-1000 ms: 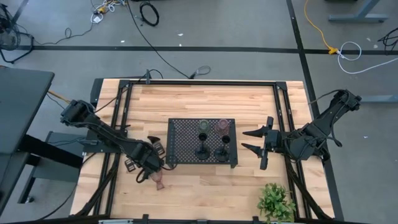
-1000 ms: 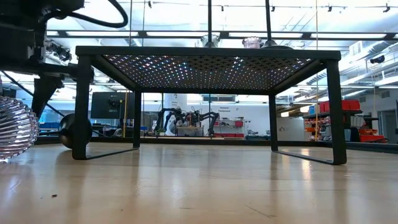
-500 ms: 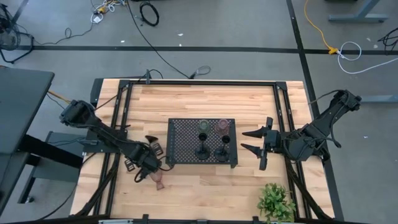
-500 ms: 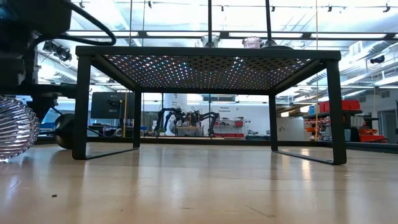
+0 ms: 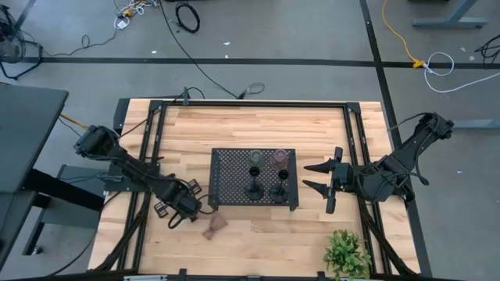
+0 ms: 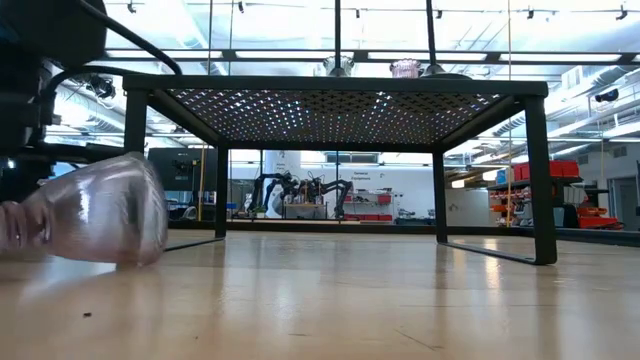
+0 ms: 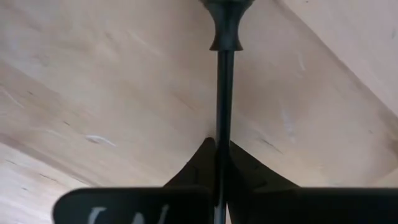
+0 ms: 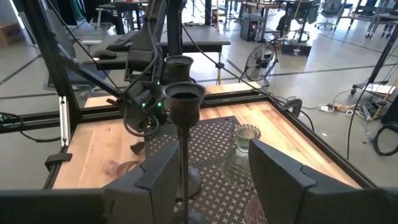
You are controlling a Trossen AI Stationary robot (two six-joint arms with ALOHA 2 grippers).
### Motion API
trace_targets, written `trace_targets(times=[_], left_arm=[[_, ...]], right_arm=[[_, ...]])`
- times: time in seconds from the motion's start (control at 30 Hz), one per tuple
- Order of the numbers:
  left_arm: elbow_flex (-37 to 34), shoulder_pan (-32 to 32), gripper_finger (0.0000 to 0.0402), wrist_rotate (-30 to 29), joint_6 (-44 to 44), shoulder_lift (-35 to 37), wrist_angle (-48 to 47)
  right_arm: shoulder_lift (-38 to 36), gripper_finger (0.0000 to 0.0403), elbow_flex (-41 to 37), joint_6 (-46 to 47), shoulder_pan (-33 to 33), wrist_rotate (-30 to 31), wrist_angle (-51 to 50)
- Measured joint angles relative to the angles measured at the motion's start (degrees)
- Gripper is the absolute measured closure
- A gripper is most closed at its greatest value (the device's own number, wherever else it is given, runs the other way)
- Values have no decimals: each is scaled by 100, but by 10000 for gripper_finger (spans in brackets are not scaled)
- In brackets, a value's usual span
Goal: Pick & Place candle stick holders
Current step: Put the black candle holder on the shelf aligned with the other black candle holders
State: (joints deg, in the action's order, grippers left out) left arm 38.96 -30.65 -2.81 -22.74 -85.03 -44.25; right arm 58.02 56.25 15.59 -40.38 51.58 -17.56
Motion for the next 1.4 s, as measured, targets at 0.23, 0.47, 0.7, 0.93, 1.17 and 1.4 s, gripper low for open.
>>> trace_targets(times=[0.23, 0.47, 0.7, 0.93, 1.17, 1.4], left_arm=[[5, -87, 391, 2, 147, 5, -34], [420, -351, 391, 137, 501, 176, -270], [966, -646, 391, 53, 1200, 864, -351], [1569, -1001, 391, -705, 1794, 1654, -286], [2030, -1189, 391, -1550, 1953, 2167, -35], [2039, -1202, 391, -1913, 1349, 2602, 1695]], right_arm=[[0, 211, 0, -15, 0, -7, 0], [0, 211, 0, -106, 0, -1, -2], [2, 211, 0, -126, 0, 0, 13], [2, 211, 0, -129, 0, -5, 2], [4, 211, 0, -131, 0, -5, -15], [3, 211, 0, -146, 0, -5, -16]])
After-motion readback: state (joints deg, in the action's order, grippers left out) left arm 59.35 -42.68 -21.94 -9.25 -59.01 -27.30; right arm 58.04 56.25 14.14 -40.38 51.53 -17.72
